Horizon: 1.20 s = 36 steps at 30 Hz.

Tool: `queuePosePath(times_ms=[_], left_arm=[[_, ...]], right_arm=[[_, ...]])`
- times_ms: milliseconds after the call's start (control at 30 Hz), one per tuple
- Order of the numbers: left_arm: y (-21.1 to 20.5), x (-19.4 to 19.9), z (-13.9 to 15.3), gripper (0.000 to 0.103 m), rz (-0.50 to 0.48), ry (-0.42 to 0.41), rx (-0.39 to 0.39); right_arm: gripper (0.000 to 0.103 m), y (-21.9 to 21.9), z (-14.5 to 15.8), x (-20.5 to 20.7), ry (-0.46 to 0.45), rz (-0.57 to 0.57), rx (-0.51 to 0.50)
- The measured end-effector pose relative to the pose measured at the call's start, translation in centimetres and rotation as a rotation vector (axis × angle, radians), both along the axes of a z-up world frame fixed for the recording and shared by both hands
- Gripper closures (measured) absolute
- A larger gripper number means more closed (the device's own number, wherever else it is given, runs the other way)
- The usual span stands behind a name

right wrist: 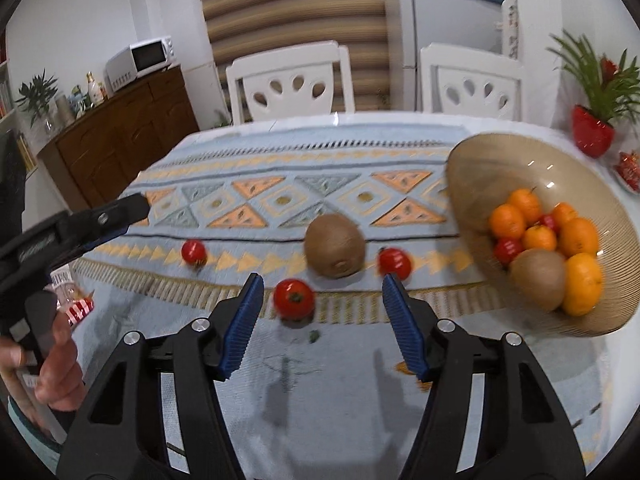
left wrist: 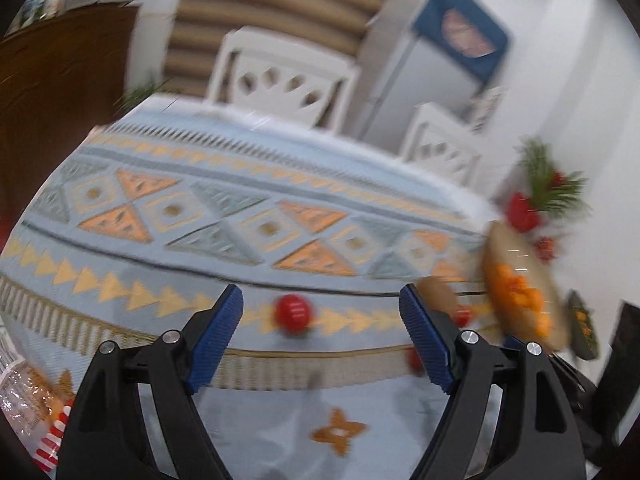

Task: Organize fruits
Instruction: 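Move both grippers back toward the cherry tomatoes, then grasp a cherry tomato with the left gripper while the right grasps another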

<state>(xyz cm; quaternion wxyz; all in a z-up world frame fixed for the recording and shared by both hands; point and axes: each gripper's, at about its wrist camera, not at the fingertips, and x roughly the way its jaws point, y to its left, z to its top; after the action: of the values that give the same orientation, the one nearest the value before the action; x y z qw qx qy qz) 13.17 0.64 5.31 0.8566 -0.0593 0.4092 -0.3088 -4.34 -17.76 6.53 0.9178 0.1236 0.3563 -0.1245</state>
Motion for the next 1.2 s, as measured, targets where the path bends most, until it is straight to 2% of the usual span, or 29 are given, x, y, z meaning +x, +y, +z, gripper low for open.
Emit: queuePosePath(times_ms=[100,200,300,367,467,667,700,733,767,1133,1167,1200], left_arm=[[-0.1,1.3,-2.0,0.024,0.012,0.047,0.027],[-0.6,1.6,-3.4,0.024,-0.005,0.05,0.031],[-0.8,1.1,-4.0,0.023,0.003,0.013,0.021],[-1.0,0.6,-3.5,0.022,0.006,-0.046,0.037],[-2.1,-0.3,-3.4,0.021,-0.015,-0.099,0.103],[-3.8,-0.1,-4.4,0.025,-0.049,-0.071,0.215],[-3.8,0.1,-4.5,0.028,-0.05,-0.059,0.219],[-3.8,0.3,-4.7,0.03,-0.053,-0.044,0.219],[-3.8,0.4,-4.7,0.03,-0.054,-0.04,0.219],[-4.4,-0.1,-5.0,0.039,-0.059,-0.07,0.269],[-4.5,-0.1,-5.0,0.04,-0.059,-0.074,0.275],[-4.6,-0.1,-5.0,0.045,-0.06,-0.076,0.28]], right_arm=[[0.04,0.2,-2.0,0.8,0.031,0.01,0.053],[0.04,-0.1,-3.7,1.5,0.065,0.009,0.088],[0.04,-0.3,-4.6,2.1,0.095,0.007,0.097],[0.04,-0.3,-4.7,2.4,0.095,0.013,0.107],[0.04,0.0,-4.8,3.0,0.093,0.017,0.097],[0.04,0.5,-5.4,3.8,0.115,0.021,0.061],[0.041,0.5,-5.5,3.9,0.117,0.024,0.067],[0.049,0.5,-5.6,4.0,0.124,0.031,0.074],[0.052,0.5,-5.8,4.1,0.133,0.039,0.077],[0.054,0.9,-5.9,4.5,0.142,0.042,0.055],[0.058,0.9,-5.9,4.5,0.141,0.039,0.051],[0.066,0.9,-5.9,4.6,0.14,0.037,0.049]])
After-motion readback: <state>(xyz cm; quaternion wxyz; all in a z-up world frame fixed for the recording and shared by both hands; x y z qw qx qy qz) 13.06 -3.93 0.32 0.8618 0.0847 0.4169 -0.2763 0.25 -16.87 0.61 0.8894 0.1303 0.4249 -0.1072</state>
